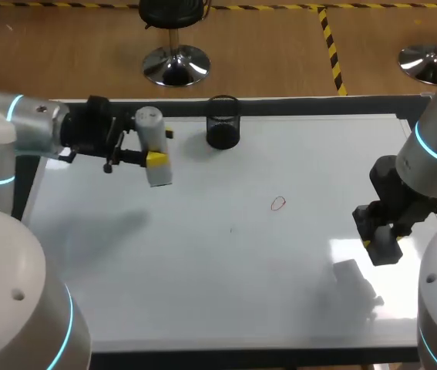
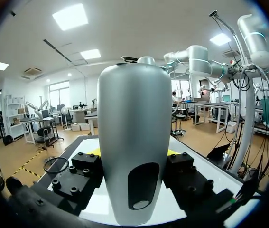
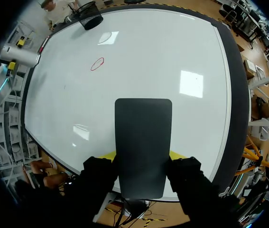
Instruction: Pick up the inspection probe, press it on each red-marked spot on the whiteboard one by one, put down the probe, pick up the eraser, and wipe off all the red marks.
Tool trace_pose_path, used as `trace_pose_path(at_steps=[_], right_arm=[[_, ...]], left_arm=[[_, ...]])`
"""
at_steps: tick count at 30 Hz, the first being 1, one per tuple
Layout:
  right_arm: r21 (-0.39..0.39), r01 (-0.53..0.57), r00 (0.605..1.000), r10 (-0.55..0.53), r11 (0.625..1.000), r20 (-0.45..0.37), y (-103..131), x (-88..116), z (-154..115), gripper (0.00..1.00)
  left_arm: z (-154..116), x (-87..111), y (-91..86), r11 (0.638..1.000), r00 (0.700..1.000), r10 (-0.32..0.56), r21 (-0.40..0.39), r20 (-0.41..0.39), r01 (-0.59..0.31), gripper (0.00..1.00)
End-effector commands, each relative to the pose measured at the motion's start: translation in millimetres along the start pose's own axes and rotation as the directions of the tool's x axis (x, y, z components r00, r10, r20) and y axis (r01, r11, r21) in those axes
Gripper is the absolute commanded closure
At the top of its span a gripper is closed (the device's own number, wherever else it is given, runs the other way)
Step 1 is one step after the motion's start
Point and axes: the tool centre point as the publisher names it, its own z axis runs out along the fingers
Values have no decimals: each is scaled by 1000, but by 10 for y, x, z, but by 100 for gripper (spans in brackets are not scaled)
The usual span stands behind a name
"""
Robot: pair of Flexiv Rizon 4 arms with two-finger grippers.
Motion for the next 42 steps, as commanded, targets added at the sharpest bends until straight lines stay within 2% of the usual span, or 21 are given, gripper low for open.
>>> trace_pose_path(at_steps=[1, 14, 42], right_arm=[[-2, 1, 1000, -1, 1000, -3, -8, -11, -8, 100], [-2, 1, 1000, -1, 1000, -3, -8, -11, -8, 100], [-2, 1, 1000, -1, 1000, -3, -8, -11, -8, 100]], left_arm=[[-200, 112, 24, 1000, 1000, 3, 4, 19, -3, 100], [-465, 85, 176, 1000, 999, -6, 11, 38, 5, 100], [-465, 85, 176, 1000, 999, -6, 11, 38, 5, 100]])
